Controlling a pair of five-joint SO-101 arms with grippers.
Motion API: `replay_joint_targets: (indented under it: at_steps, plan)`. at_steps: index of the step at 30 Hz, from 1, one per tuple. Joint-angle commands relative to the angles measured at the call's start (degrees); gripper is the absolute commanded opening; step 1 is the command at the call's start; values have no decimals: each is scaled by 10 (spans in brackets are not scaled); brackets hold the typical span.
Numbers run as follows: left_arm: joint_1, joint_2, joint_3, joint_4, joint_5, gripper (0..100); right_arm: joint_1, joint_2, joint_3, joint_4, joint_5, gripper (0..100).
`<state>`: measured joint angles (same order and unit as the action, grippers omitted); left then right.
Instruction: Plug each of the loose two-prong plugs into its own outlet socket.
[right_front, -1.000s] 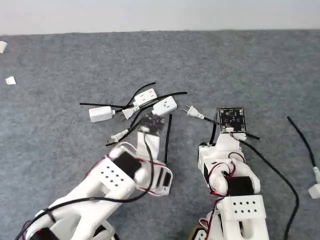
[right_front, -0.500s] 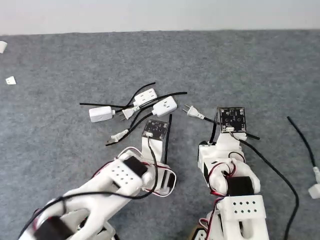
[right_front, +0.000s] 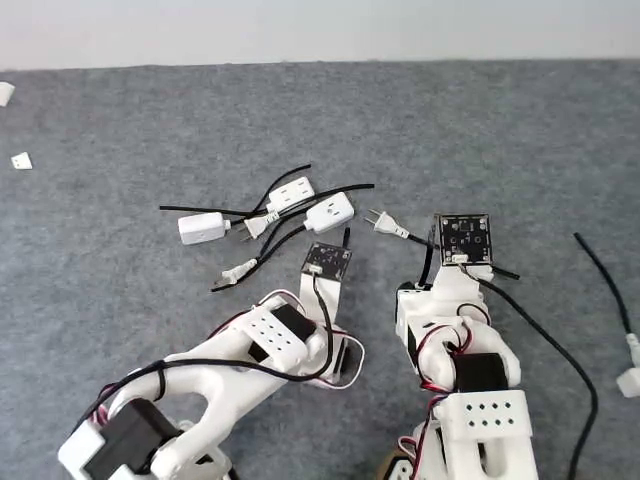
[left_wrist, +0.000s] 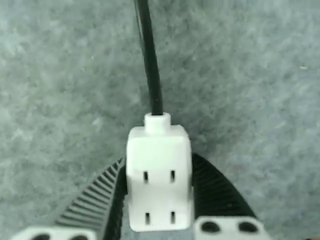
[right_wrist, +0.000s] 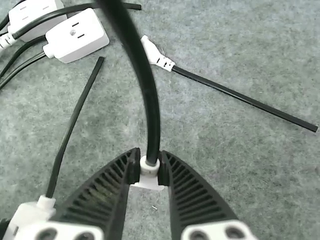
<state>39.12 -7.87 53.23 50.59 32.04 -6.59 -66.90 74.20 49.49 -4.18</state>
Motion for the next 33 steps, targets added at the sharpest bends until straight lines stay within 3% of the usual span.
replay_joint_targets:
  at_steps: [1,13,17,23,29,33]
  plan:
    - [-6,-29,-13,-32,3,11,7,2,-33,-14,-4,8]
    - [-28,36,-109,-40,-1,13,6,2,-33,-14,-4,8]
    - [-33,-49,-111,8,-11,13,5,2,-33,-15,-4,8]
    - [-34,-151,-73,10,-17,13,3,2,-33,-15,-4,8]
    - [-55,-64,-82,-44,-15,13,2,2,-33,-15,-4,8]
    - [-89,55,-155,-47,-12,13,2,2,-33,-15,-4,8]
